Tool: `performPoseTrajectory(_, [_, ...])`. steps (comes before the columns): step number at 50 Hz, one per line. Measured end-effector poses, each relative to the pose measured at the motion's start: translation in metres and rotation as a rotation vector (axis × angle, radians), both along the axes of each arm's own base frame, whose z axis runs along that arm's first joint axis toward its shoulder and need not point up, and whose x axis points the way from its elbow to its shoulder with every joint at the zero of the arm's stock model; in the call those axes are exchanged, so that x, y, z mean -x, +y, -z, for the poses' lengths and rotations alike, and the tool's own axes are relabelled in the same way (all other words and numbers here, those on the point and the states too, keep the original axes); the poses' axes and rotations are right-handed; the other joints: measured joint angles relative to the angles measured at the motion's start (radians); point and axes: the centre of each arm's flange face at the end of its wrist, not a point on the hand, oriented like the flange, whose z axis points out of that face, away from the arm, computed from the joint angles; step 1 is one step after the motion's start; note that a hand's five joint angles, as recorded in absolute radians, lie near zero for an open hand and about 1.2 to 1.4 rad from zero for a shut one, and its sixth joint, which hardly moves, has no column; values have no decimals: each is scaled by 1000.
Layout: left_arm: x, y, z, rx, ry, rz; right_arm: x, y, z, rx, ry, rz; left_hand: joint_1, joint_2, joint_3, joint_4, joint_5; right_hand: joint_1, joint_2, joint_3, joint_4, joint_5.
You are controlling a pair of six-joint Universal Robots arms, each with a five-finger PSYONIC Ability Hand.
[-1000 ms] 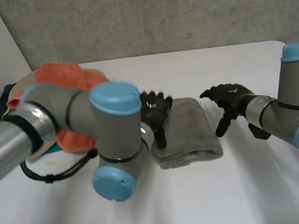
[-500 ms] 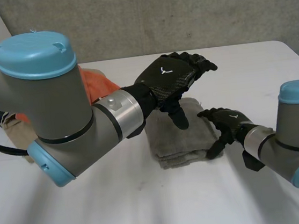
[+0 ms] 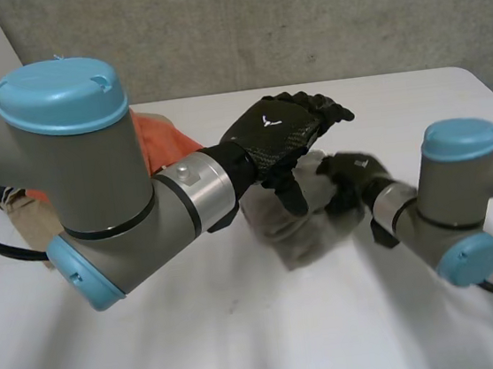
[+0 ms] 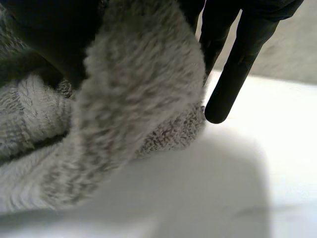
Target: Fold the laundry.
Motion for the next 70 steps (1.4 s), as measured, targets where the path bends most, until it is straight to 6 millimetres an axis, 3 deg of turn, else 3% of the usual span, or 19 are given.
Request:
performPoseTrajectory(4, [0, 0, -2, 5, 4, -1, 19, -38, -6, 57, -13, 94, 0, 0, 0, 0, 0, 16, 0, 0, 0, 7])
performPoseTrajectory(11, [-2, -2, -9, 23, 18, -9, 86, -128, -6, 163, -11, 320, 0, 0, 0, 0, 0, 19, 0, 14, 0, 26])
performPoseTrajectory(17, [-3, -3, -14, 33, 27, -15, 131, -178, 2, 213, -1, 431, 0, 0, 0, 0, 0, 19, 0, 20, 1, 26])
performPoseTrajectory(25, [-3, -2, -14, 32, 27, -13, 191, -216, 8, 248, 22, 519, 0, 0, 0, 0, 0, 19, 0, 20, 1, 26])
performPoseTrajectory(32, [-2, -1, -12, 29, 24, -12, 225, -225, 2, 272, 22, 545, 0, 0, 0, 0, 0, 19, 0, 20, 1, 26])
performPoseTrajectory(35, [-3, -1, -12, 28, 24, -12, 232, -226, 1, 273, 21, 548, 0, 0, 0, 0, 0, -45, -130, -115, -162, -94])
performPoseTrajectory(39, [-2, -1, -12, 29, 24, -12, 236, -226, 3, 268, 31, 557, 0, 0, 0, 0, 0, -669, -822, -779, -835, -765])
performPoseTrajectory(41, [-2, -1, -12, 28, 23, -12, 239, -225, 6, 264, 56, 576, 0, 0, 0, 0, 0, -760, -920, -900, -956, -875])
performPoseTrajectory(47, [-3, -1, -12, 27, 22, -14, 247, -221, 1, 288, 198, 655, 0, 0, 0, 0, 0, -774, -939, -931, -991, -891])
performPoseTrajectory(53, [-6, -5, -17, 39, 27, -53, 243, -207, -43, 413, 370, 677, 0, 0, 0, 0, 0, -774, -939, -931, -991, -891])
performPoseTrajectory(58, [-19, -22, -28, 76, 44, -180, 219, -180, -80, 528, 371, 576, 0, 0, 0, 0, 0, -774, -939, -931, -991, -891])
performPoseTrajectory(60, [-32, -41, -35, 110, 56, -292, 199, -161, -92, 577, 362, 498, 0, 0, 0, 0, 0, -774, -939, -931, -991, -891])
performPoseTrajectory(61, [-35, -45, -36, 117, 58, -317, 193, -156, -93, 584, 360, 475, 0, 0, 0, 0, 0, -774, -939, -931, -991, -891])
performPoseTrajectory(63, [-56, -71, -41, 167, 55, -466, 155, -124, -92, 601, 350, 326, 0, 0, 0, 0, 0, -774, -939, -931, -991, -890])
performPoseTrajectory(65, [-70, -88, -40, 201, 38, -552, 134, -103, -89, 597, 352, 236, 0, 0, 0, 0, 0, -774, -939, -931, -991, -891])
performPoseTrajectory(68, [-99, -126, -28, 282, -64, -697, 101, -60, -78, 567, 388, 77, 0, 0, 0, 0, 0, -774, -940, -931, -991, -891])
performPoseTrajectory(70, [-114, -146, -15, 328, -151, -752, 91, -39, -72, 545, 420, 12, 0, 0, 0, 0, 0, -774, -939, -931, -991, -891])
